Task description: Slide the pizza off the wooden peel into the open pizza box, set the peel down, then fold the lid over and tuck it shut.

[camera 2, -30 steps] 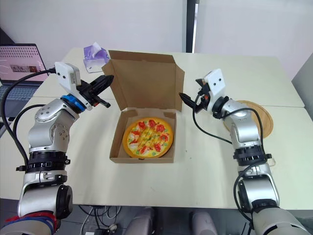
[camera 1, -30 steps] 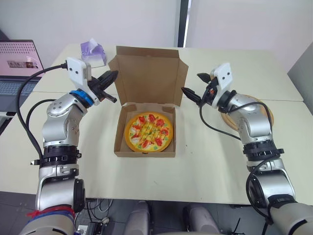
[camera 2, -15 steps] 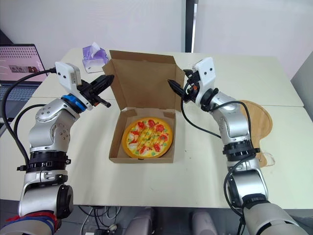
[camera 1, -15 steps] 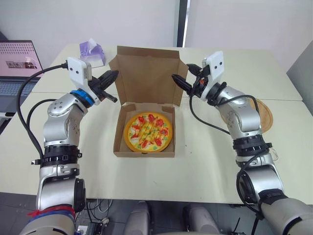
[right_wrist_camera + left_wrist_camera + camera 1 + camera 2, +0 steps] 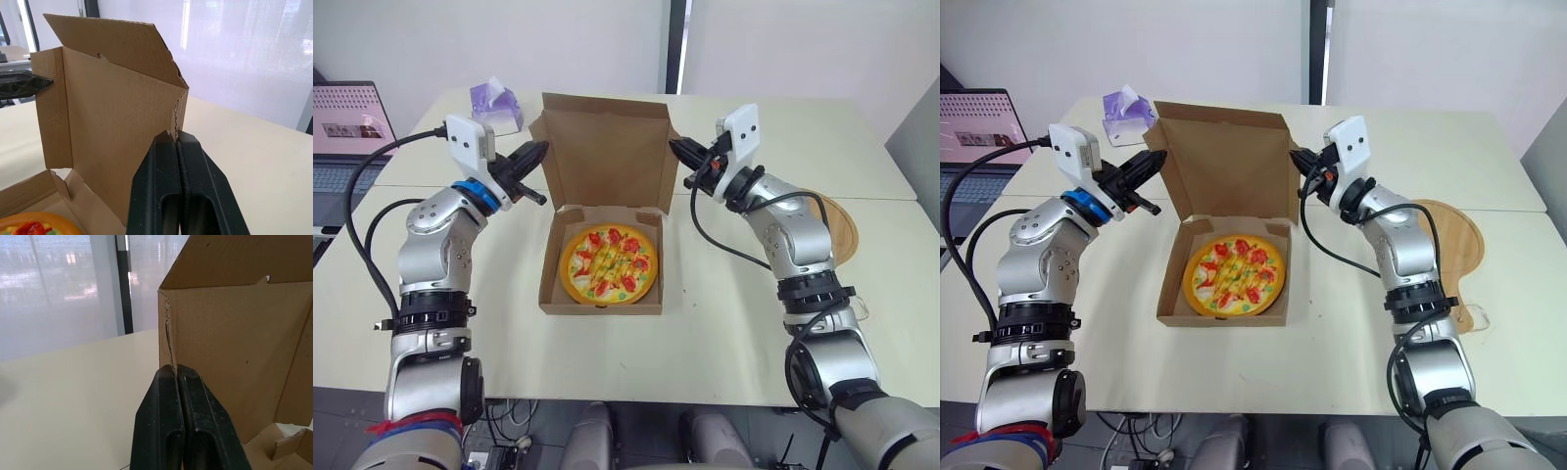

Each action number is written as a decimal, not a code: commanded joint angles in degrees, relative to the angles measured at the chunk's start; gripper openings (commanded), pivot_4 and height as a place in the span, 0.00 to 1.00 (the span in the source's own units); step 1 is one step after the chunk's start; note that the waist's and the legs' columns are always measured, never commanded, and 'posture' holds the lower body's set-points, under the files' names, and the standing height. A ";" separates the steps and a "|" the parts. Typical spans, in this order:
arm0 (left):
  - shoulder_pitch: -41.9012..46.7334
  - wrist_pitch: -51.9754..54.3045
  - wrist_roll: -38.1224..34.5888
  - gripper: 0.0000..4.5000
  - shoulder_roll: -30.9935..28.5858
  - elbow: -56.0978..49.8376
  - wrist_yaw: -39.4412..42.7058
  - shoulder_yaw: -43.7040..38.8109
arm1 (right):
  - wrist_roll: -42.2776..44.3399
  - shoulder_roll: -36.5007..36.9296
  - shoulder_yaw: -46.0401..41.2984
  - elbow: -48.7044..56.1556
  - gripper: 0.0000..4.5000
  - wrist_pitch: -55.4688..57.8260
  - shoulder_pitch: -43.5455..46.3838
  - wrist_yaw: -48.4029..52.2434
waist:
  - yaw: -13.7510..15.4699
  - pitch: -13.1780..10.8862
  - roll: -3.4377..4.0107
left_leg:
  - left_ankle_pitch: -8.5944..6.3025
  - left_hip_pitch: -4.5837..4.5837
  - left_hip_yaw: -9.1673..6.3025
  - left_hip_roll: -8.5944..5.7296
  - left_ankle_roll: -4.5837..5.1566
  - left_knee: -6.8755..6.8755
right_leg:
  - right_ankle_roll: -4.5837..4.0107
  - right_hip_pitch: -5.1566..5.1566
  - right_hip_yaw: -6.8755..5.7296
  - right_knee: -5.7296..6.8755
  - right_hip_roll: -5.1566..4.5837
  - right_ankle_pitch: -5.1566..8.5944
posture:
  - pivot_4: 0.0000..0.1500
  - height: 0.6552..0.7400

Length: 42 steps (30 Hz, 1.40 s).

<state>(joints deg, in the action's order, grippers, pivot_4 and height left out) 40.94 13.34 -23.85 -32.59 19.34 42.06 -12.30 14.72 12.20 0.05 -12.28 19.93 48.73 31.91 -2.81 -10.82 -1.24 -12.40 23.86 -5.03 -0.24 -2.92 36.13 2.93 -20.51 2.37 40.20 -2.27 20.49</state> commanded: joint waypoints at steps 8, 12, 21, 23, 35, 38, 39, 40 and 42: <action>-3.23 13.18 -2.54 0.00 -3.77 -15.27 -2.90 -1.77 | 2.57 -1.41 2.56 16.74 0.01 16.01 -0.19 -3.56 | -0.44 0.00 0.00 | -0.03 0.01 -0.01 0.05 0.04 -0.01 | 0.00 -0.13 0.03 0.23 -0.01 0.00 | 1.00 1.00; -6.37 16.08 -3.51 0.00 -4.46 -19.72 -3.31 -3.22 | 3.06 -2.45 2.55 19.98 0.01 18.98 -1.52 -5.27 | -0.42 0.00 0.00 | -0.03 0.01 -0.01 0.06 0.05 -0.01 | 0.00 -0.16 0.03 0.29 -0.01 0.00 | 1.00 1.00; -3.85 15.79 -2.56 0.00 -3.78 -18.27 -4.67 -2.68 | 2.12 -4.40 2.52 19.20 0.01 18.42 0.29 -8.06 | -0.40 0.00 0.00 | -0.03 0.02 0.05 0.02 0.05 -0.02 | 0.00 -0.24 0.04 0.34 -0.01 0.00 | 1.00 1.00; -1.86 15.23 -2.01 0.00 -3.52 -16.02 -4.68 -2.11 | 1.50 -4.56 2.46 17.57 0.01 17.27 1.43 -8.58 | -0.41 0.00 0.00 | -0.03 0.02 0.08 -0.02 0.04 -0.02 | 0.00 -0.27 0.04 0.35 0.00 0.00 | 1.00 1.00; -3.19 23.71 -5.04 0.00 -6.70 -19.64 -3.37 -3.65 | 2.63 -4.50 3.54 21.04 0.01 21.33 -0.12 -8.76 | -0.71 0.00 0.00 | -0.01 0.21 0.37 0.07 0.01 -0.04 | 0.00 -0.86 0.12 0.77 -0.02 0.00 | 1.00 1.00; -5.96 25.89 -6.13 0.00 -5.91 -23.10 -5.79 -5.35 | 3.08 -4.94 3.79 23.79 0.01 23.40 -2.01 -9.28 | -0.71 0.00 0.00 | -0.01 0.21 0.36 0.19 0.02 -0.05 | 0.00 -0.87 0.13 0.77 -0.02 0.00 | 1.00 1.00; -7.10 26.44 -6.63 0.00 -5.46 -24.63 -6.59 -5.88 | 3.50 -5.14 3.83 24.88 0.01 24.31 -2.77 -9.57 | -0.67 0.00 0.00 | -0.01 0.23 0.33 0.26 0.01 -0.04 | 0.00 -0.86 0.11 0.76 -0.02 0.00 | 1.00 1.00; -8.12 26.94 -7.10 0.00 -5.21 -26.01 -7.22 -6.28 | 3.95 -5.36 3.84 25.90 0.01 25.20 -3.44 -9.87 | -0.64 0.00 0.00 | -0.01 0.22 0.39 0.45 0.01 -0.04 | 0.00 -0.85 0.13 0.76 -0.02 0.00 | 1.00 1.00; -10.34 27.25 -7.24 0.00 -4.75 -28.62 -8.59 -6.98 | 4.68 -5.63 4.07 28.34 0.01 26.99 -5.15 -10.29 | -0.62 0.00 0.00 | -0.01 0.22 0.45 0.49 0.01 -0.03 | 0.00 -0.84 0.13 0.72 -0.01 0.00 | 1.00 1.00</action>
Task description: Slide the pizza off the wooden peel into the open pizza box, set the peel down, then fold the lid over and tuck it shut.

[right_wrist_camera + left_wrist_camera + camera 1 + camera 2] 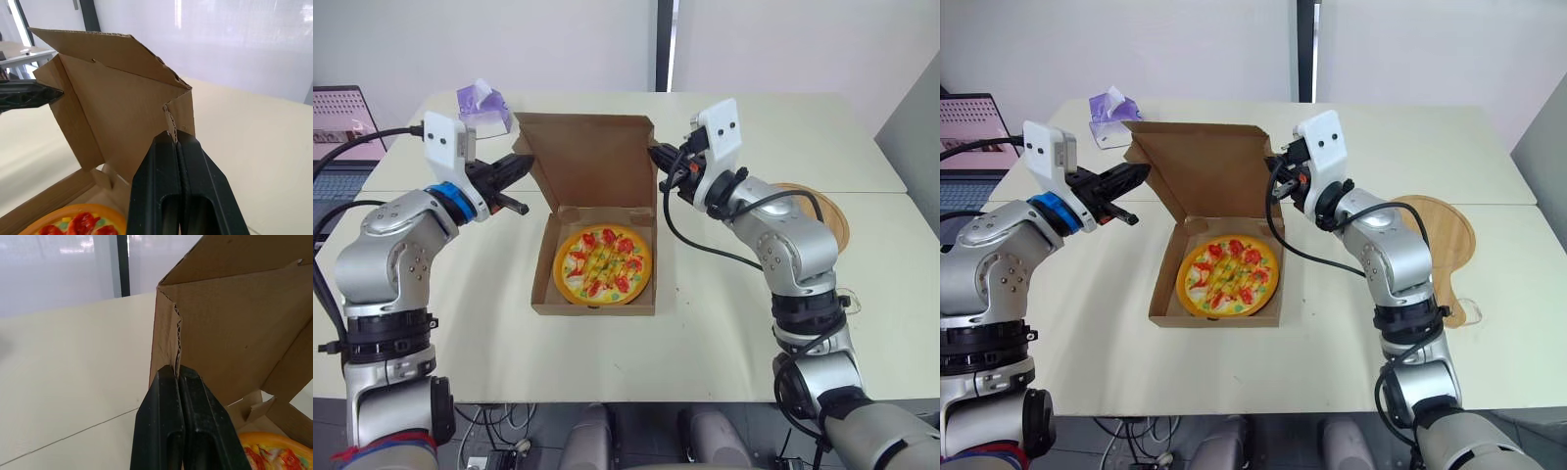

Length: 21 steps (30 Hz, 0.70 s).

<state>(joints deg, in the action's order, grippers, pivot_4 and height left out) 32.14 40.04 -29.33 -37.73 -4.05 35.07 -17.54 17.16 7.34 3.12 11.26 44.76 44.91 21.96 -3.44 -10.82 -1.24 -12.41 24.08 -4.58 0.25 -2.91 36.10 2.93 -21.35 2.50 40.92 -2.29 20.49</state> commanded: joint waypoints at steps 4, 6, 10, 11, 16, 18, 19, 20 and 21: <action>-5.76 -0.70 -0.99 0.00 1.52 -9.96 -4.38 -2.82 | 3.61 -0.73 1.08 9.77 0.01 5.70 -4.44 -1.31 | 0.01 0.00 0.00 | 0.00 -0.03 0.02 0.10 0.00 0.00 | 0.00 0.02 -0.02 0.00 0.04 0.00 | 1.00 1.00; -7.45 0.02 -2.22 0.00 2.76 -12.50 -6.07 -3.77 | 4.21 -0.58 0.73 11.52 0.01 7.18 -5.27 -1.89 | 0.00 0.01 0.00 | 0.00 -0.06 0.11 0.18 0.00 -0.01 | 0.00 0.00 0.00 -0.03 0.09 0.00 | 1.00 1.00; -11.22 -0.45 -2.39 0.00 3.85 -16.53 -7.44 -4.16 | 5.22 -0.60 -0.31 13.43 0.01 9.46 -6.16 -3.04 | 0.07 0.01 0.00 | 0.00 -0.09 0.12 0.24 0.00 -0.02 | 0.00 0.02 -0.01 -0.02 0.13 0.00 | 1.00 1.00; -11.84 -0.60 -2.45 0.00 4.19 -17.27 -8.02 -4.47 | 5.46 -0.53 -0.41 13.96 0.01 9.94 -6.53 -3.26 | 0.11 0.01 0.00 | 0.00 -0.09 0.11 0.24 0.00 -0.02 | 0.00 0.02 -0.02 -0.02 0.13 0.00 | 1.00 1.00; -13.12 -1.38 -2.86 0.00 4.84 -18.91 -9.57 -5.33 | 6.25 -0.85 -0.56 15.18 0.01 10.81 -7.15 -4.40 | 0.15 0.01 -0.01 | 0.00 -0.09 0.13 0.23 0.00 -0.02 | 0.00 0.04 -0.01 -0.04 0.14 0.00 | 1.00 1.00; -13.11 -2.10 -2.79 0.00 4.72 -18.83 -9.53 -5.02 | 6.41 -1.30 -0.63 14.88 0.01 10.32 -6.83 -4.66 | 0.16 0.01 -0.01 | 0.00 -0.10 0.12 0.25 0.00 -0.02 | 0.00 0.03 -0.02 -0.03 0.16 0.00 | 1.00 1.00; -12.84 -2.70 -2.55 0.00 4.70 -18.47 -9.47 -4.73 | 6.25 -1.56 -0.59 14.17 0.01 9.74 -6.25 -4.73 | 0.16 0.01 -0.01 | 0.00 -0.10 0.12 0.25 0.00 -0.02 | 0.00 0.03 -0.02 -0.03 0.16 0.00 | 1.00 1.00; -12.51 -3.20 -2.28 0.00 4.70 -18.12 -9.54 -4.51 | 6.02 -1.75 -0.53 13.41 0.01 8.96 -5.61 -4.68 | 0.15 0.01 -0.01 | 0.00 -0.10 0.12 0.24 0.00 -0.02 | 0.00 0.03 -0.02 -0.03 0.17 0.00 | 1.00 1.00; -12.26 -3.63 -2.01 0.00 4.69 -17.84 -9.58 -4.30 | 5.82 -1.82 -0.55 12.68 0.01 8.33 -5.05 -4.54 | 0.15 0.01 -0.01 | 0.00 -0.09 0.13 0.24 0.00 -0.02 | 0.00 0.03 -0.01 -0.04 0.17 0.00 | 1.00 1.00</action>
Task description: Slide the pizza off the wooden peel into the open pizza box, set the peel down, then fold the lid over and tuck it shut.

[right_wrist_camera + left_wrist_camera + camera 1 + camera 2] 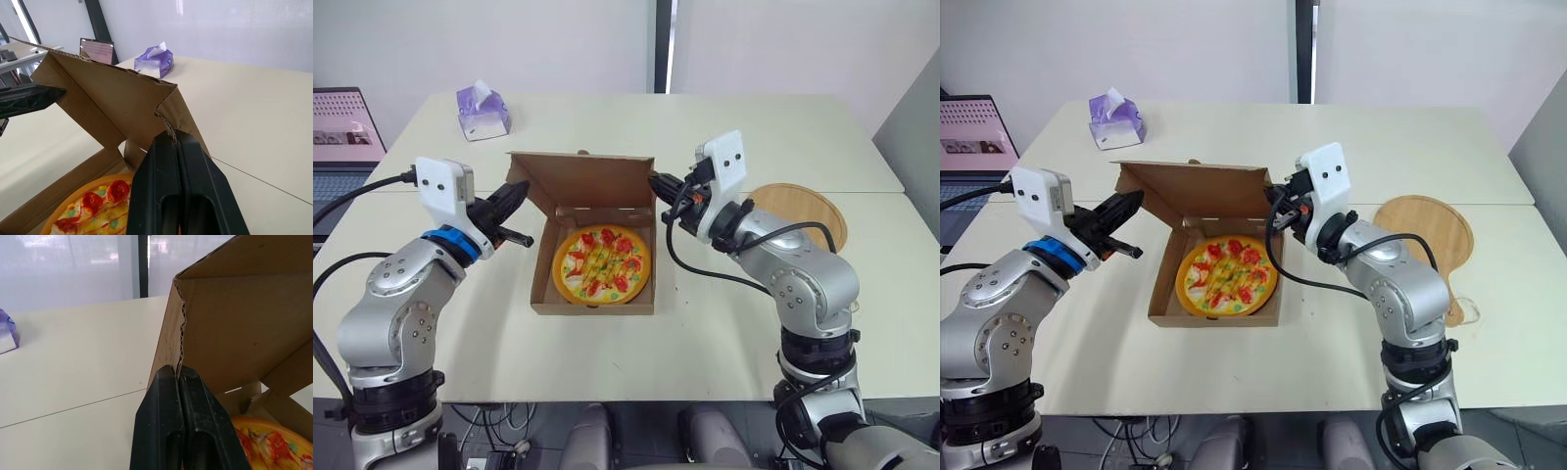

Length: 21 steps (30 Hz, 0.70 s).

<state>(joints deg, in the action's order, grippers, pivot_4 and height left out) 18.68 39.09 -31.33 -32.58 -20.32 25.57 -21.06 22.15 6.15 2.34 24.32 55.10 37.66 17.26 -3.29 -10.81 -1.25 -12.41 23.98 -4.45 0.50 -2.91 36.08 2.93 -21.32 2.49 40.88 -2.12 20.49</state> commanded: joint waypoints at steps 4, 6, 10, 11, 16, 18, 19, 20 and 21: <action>0.15 -2.82 -0.20 0.00 -0.33 -2.89 -0.88 -1.14 | 1.02 0.37 -0.04 -1.19 0.01 -2.78 2.91 0.95 | 0.05 0.00 0.00 | 0.00 0.01 -0.01 0.00 0.00 -0.01 | 0.00 0.00 -0.01 0.00 0.00 0.00 | 1.00 1.00; -0.88 -2.77 -0.27 0.00 -0.31 -4.05 -1.31 -1.27 | 1.38 1.04 -0.20 -0.94 0.01 -2.53 2.77 1.30 | 0.04 0.00 0.00 | 0.00 0.02 0.00 0.00 0.00 -0.01 | 0.00 -0.01 0.00 -0.02 0.00 0.00 | 1.00 1.00; -3.51 -3.81 0.18 0.00 0.73 -6.61 -3.57 -2.03 | 3.46 1.71 -0.29 1.66 0.01 -0.01 0.25 1.65 | 0.04 0.00 0.00 | 0.00 0.01 0.00 0.00 0.00 -0.01 | 0.00 0.00 0.01 -0.02 -0.01 0.00 | 1.00 1.00; -4.41 -3.98 0.13 0.00 1.07 -7.45 -4.02 -2.10 | 4.03 1.82 -0.35 2.15 0.01 0.57 -0.30 1.59 | 0.04 0.00 0.00 | 0.00 0.01 0.00 0.03 0.00 -0.01 | 0.00 0.00 0.00 -0.02 0.00 0.00 | 1.00 1.00; -9.94 -4.72 0.57 0.00 3.16 -11.94 -6.62 -2.56 | 6.79 1.62 -1.30 4.47 0.01 3.86 -2.29 0.42 | 0.04 0.00 -0.01 | 0.00 0.01 0.01 0.03 0.00 -0.02 | 0.00 0.01 0.02 -0.02 0.00 0.00 | 1.00 1.00; -11.56 -5.08 0.66 0.00 3.91 -12.62 -7.54 -2.87 | 7.58 1.45 -1.51 5.25 0.01 4.81 -3.19 -0.13 | 0.06 0.00 -0.01 | 0.00 0.00 -0.01 0.03 0.00 -0.01 | 0.00 0.02 0.01 -0.01 0.01 0.00 | 1.00 1.00; -11.99 -5.19 0.57 0.00 4.25 -12.65 -7.94 -3.01 | 7.74 1.56 -1.33 5.48 0.01 4.87 -3.65 -0.31 | 0.05 0.00 -0.01 | 0.00 -0.01 0.00 0.04 0.00 -0.01 | 0.00 0.03 0.02 -0.02 0.00 0.00 | 1.00 1.00; -12.14 -5.22 0.41 0.00 4.45 -12.55 -8.24 -3.12 | 7.79 1.61 -1.17 5.55 0.01 4.87 -3.88 -0.44 | 0.06 0.00 -0.01 | 0.00 -0.01 0.01 0.04 0.00 -0.01 | 0.00 0.03 0.02 -0.02 0.01 0.00 | 1.00 1.00; -12.32 -5.34 0.38 0.00 4.50 -12.45 -8.35 -3.17 | 8.06 1.47 -1.17 5.71 0.01 5.10 -4.11 -0.65 | 0.06 0.01 -0.01 | 0.00 -0.01 0.00 0.03 0.00 -0.01 | 0.00 0.03 0.02 -0.02 0.01 0.00 | 1.00 1.00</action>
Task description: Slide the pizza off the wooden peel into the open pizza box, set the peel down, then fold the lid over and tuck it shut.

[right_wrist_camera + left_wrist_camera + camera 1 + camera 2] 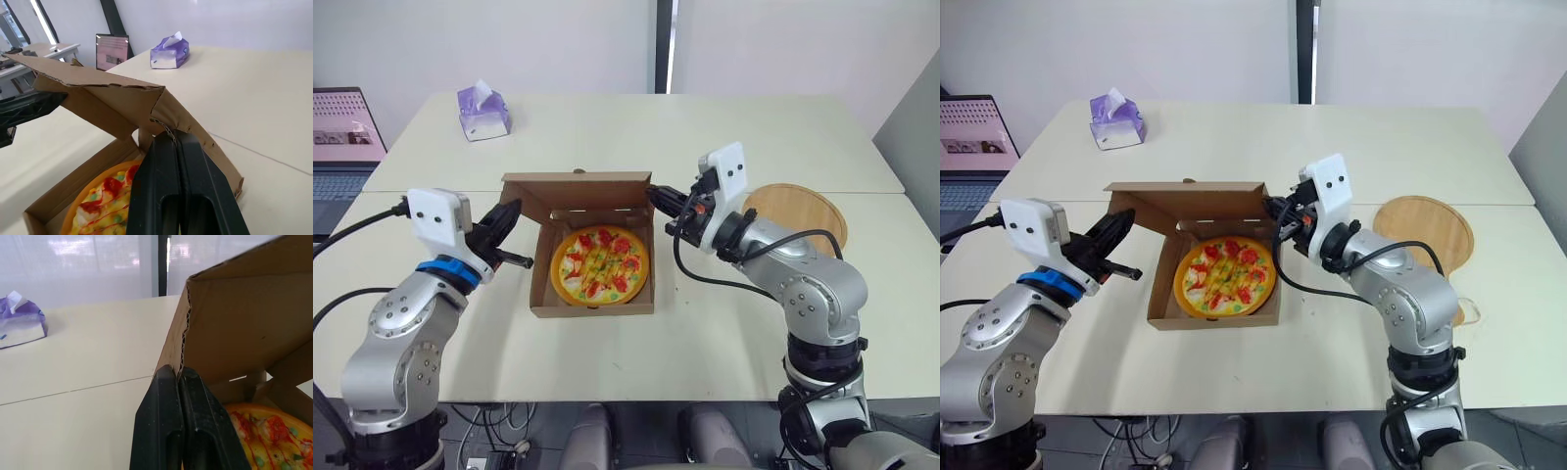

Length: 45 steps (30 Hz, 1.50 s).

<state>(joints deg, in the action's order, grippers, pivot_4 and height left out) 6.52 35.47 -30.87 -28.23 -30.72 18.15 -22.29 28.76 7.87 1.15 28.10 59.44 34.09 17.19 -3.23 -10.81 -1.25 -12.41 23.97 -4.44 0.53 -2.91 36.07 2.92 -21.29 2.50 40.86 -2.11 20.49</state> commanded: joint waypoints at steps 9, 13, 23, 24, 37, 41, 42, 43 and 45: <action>-1.65 -2.68 -0.85 0.00 0.27 -2.27 -0.70 -1.89 | 3.02 0.25 0.34 3.23 0.01 1.30 -2.04 -1.43 | -0.02 0.00 0.00 | 0.00 -0.02 0.00 0.01 0.00 -0.01 | 0.00 0.01 0.00 -0.01 0.04 0.00 | 1.00 1.00; -0.99 -2.73 -1.25 0.00 0.24 -2.14 -0.71 -1.73 | 3.00 0.57 0.61 3.20 0.01 0.80 -2.31 -1.30 | -0.02 0.00 0.00 | 0.00 -0.02 0.00 0.01 0.00 -0.01 | 0.00 0.01 0.00 -0.01 0.04 0.00 | 1.00 1.00; 5.42 -1.10 -2.49 0.00 -1.70 -0.90 -0.36 -1.79 | 2.31 0.35 1.33 2.32 0.01 -1.23 -2.24 -1.49 | 0.06 0.00 0.00 | 0.00 -0.01 0.01 0.00 0.00 -0.01 | 0.00 0.02 0.00 -0.03 0.05 0.00 | 1.00 1.00; 5.98 -0.73 -2.63 0.00 -1.70 -0.98 -0.87 -1.92 | 2.24 0.35 1.43 2.29 0.01 -1.38 -2.32 -1.51 | 0.04 0.00 0.00 | 0.00 -0.01 0.01 0.00 0.00 -0.01 | 0.00 0.01 0.00 -0.03 0.05 0.00 | 1.00 1.00; 0.85 -0.02 -3.20 0.00 -1.53 -3.61 -2.26 -3.24 | 2.18 0.49 2.26 1.39 0.01 -2.37 -2.43 -1.67 | -0.01 0.00 0.00 | 0.00 -0.01 0.01 0.02 0.00 -0.02 | 0.00 0.01 0.02 -0.03 0.06 0.00 | 1.00 1.00; -3.54 -1.75 -2.23 0.00 -0.02 -4.54 -2.44 -2.68 | 2.15 1.83 2.91 1.76 0.01 -2.23 -3.31 -0.90 | 0.11 0.00 -0.01 | 0.00 -0.02 -0.01 0.03 0.00 -0.02 | 0.00 0.03 0.00 -0.03 0.05 0.00 | 1.00 1.00; -4.54 -2.20 -2.04 0.00 0.41 -4.72 -2.43 -2.54 | 2.33 2.09 2.91 2.00 0.01 -1.94 -3.45 -0.75 | 0.14 0.00 -0.01 | 0.00 -0.02 -0.01 0.02 0.00 -0.01 | 0.00 0.04 0.00 -0.04 0.04 0.00 | 1.00 1.00; -5.27 -2.57 -1.92 0.00 0.79 -4.99 -2.56 -2.48 | 2.64 2.29 2.80 2.42 0.01 -1.56 -3.62 -0.62 | 0.14 0.00 -0.01 | 0.00 -0.02 -0.01 0.02 0.00 -0.01 | 0.00 0.05 0.01 -0.06 0.04 0.00 | 1.00 1.00; -5.92 -3.13 -1.82 0.00 1.40 -5.27 -3.09 -2.57 | 3.55 2.43 2.50 3.13 0.01 -0.65 -3.78 -0.54 | 0.15 0.00 -0.01 | 0.00 -0.04 0.00 0.02 0.00 -0.02 | -0.01 0.07 0.01 -0.06 0.04 0.00 | 1.00 1.00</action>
<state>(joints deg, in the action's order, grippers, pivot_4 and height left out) 0.47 34.10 -33.14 -26.79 -33.87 15.65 -23.98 31.11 10.27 3.63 29.45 58.07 30.38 16.52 -3.09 -10.80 -1.26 -12.41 23.91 -4.46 0.57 -2.91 36.05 2.88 -21.22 2.50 40.81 -2.06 20.47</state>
